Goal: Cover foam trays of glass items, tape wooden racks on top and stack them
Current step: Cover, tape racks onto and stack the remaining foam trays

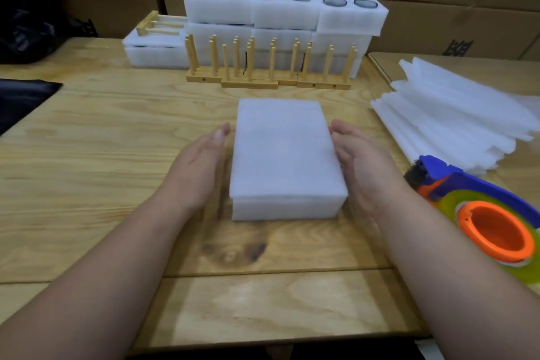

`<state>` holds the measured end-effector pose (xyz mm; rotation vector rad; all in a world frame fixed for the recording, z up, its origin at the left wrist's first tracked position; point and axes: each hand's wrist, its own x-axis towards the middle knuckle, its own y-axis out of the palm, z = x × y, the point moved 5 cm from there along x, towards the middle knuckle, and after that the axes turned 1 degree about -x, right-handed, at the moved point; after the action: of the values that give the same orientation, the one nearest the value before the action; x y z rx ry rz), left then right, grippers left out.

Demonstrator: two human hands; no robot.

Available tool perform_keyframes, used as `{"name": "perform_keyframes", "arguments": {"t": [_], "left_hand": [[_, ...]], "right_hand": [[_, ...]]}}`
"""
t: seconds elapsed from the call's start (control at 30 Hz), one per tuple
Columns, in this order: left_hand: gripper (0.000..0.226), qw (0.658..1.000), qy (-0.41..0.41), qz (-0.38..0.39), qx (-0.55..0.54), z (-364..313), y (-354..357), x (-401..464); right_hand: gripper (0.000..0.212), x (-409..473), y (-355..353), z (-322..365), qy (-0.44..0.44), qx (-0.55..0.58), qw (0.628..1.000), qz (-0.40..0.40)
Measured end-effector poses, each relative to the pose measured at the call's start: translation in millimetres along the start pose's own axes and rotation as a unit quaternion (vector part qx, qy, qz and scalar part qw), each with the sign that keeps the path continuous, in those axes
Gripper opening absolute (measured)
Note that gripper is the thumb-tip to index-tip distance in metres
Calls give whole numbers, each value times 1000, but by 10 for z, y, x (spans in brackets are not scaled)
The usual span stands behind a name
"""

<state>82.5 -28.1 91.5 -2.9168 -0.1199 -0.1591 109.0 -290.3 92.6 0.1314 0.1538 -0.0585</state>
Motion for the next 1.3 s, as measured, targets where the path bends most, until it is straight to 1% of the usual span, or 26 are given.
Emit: {"name": "perform_keyframes", "arguments": {"t": [0.03,0.07,0.1,0.13,0.23,0.33,0.4,0.53,0.6,0.67,0.77,0.87,0.93,0.97,1.07,1.2,1.27,1.3], "left_hand": [[45,999,2,-28,32,26,-87,51],[46,998,2,-40,49,53,-139,88],[45,996,2,-43,75,96,-163,118],[45,991,0,-41,124,137,-156,141],[47,951,5,-20,309,245,-31,212],[52,911,-12,-24,412,270,25,287],[54,889,-21,-16,457,286,37,303],[55,879,-19,-8,477,288,44,302],[55,876,-19,-11,482,293,42,308],[54,874,-19,-15,485,307,46,306],[54,876,-19,-22,481,322,45,314],[54,878,-17,-26,477,327,51,310],[55,879,-16,-30,475,331,48,308],[55,879,-15,-31,476,333,46,307],[55,879,-13,-30,475,343,46,308],[54,880,-14,-32,473,361,46,320],[53,881,-16,-34,472,364,46,317],[52,881,-16,-35,472,363,46,314]], "right_hand": [[36,17,-19,75,-7,-21,1000,-23],[30,40,-25,160,-18,-45,998,-49],[24,65,-21,253,-31,-68,995,-73],[19,93,5,346,-43,-84,991,-90],[18,232,167,638,-88,-124,983,-106],[14,517,403,874,-119,-188,971,-87],[17,778,530,986,-127,-241,958,-84],[16,1322,686,1097,-132,-355,921,-90],[24,1566,769,1128,-139,-413,896,-81],[37,1767,893,1144,-161,-462,870,-63],[50,1959,1158,1104,-191,-520,833,-10],[51,2112,1373,984,-202,-609,767,25],[42,2161,1461,945,-223,-663,715,13],[37,2161,1491,950,-233,-676,699,-1],[30,2134,1525,963,-239,-689,684,-17],[29,2060,1461,942,-188,-689,700,20],[28,2032,1383,981,-185,-669,720,14],[28,2007,1353,1005,-191,-662,724,6]]}}
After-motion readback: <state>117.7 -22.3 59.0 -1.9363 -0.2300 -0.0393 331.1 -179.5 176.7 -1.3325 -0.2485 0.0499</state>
